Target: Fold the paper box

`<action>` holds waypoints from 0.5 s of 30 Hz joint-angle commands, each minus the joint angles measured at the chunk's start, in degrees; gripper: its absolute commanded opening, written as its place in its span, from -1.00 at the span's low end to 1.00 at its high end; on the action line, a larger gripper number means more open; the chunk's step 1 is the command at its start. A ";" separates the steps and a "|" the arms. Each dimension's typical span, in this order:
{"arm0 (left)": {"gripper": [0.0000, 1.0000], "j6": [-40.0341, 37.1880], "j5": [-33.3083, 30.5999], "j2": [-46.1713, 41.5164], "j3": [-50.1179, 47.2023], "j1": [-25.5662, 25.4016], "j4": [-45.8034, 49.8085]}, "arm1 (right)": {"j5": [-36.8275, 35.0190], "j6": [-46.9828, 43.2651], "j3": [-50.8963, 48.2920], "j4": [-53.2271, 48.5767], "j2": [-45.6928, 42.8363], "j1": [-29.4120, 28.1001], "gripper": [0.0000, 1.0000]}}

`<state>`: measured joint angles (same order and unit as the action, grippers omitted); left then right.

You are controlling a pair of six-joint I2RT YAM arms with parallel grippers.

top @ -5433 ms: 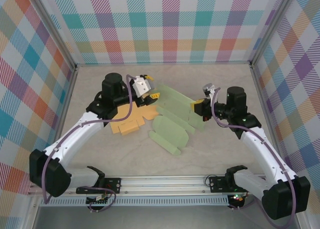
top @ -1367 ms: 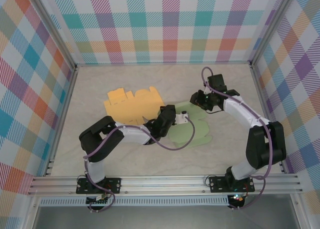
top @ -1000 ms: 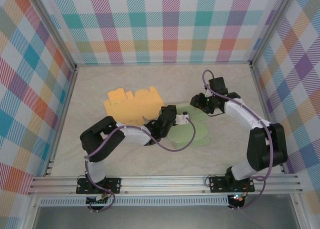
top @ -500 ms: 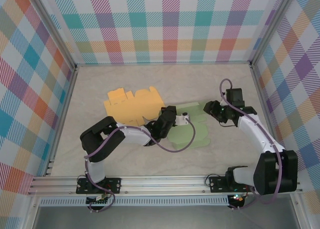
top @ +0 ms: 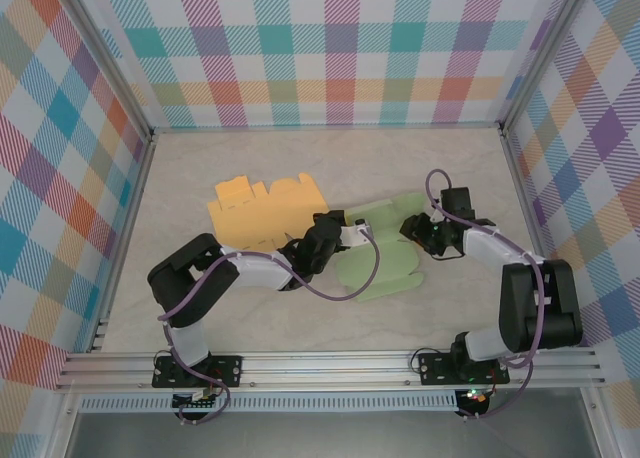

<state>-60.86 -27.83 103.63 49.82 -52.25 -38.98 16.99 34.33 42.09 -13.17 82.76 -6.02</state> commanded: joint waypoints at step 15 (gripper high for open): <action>-1.00 1.27 1.11 -0.67 -0.13 0.98 0.05 | -4.31 -0.05 -1.60 7.66 3.72 0.25 -0.01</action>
<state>-60.84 -27.49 103.63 49.78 -52.18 -38.96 14.37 34.30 41.58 -7.20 86.17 -6.02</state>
